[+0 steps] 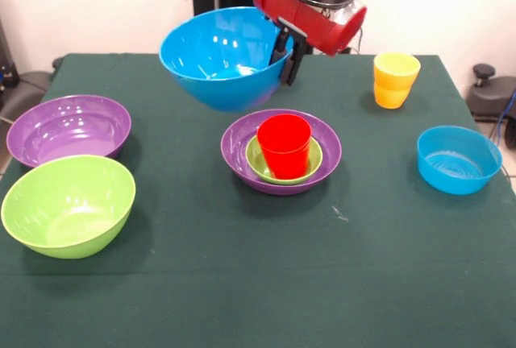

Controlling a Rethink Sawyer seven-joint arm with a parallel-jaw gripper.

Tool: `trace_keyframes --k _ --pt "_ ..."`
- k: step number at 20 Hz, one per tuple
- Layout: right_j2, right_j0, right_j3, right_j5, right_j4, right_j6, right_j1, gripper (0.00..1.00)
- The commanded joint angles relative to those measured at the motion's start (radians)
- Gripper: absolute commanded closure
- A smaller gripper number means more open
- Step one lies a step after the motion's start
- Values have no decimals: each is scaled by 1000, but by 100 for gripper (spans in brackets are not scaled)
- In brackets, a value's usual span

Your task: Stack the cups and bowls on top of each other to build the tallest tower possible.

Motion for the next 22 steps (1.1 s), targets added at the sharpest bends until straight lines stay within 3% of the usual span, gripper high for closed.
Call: trace_keyframes --k 1,5,11,17,22 --pt "98 -1 73 -92 2 26 60 100" --pt "93 12 108 -154 5 60 73 100" --pt "96 20 129 -204 -10 35 76 100" --pt "89 43 159 -275 6 95 88 100" --pt "98 45 187 -271 52 121 88 100"
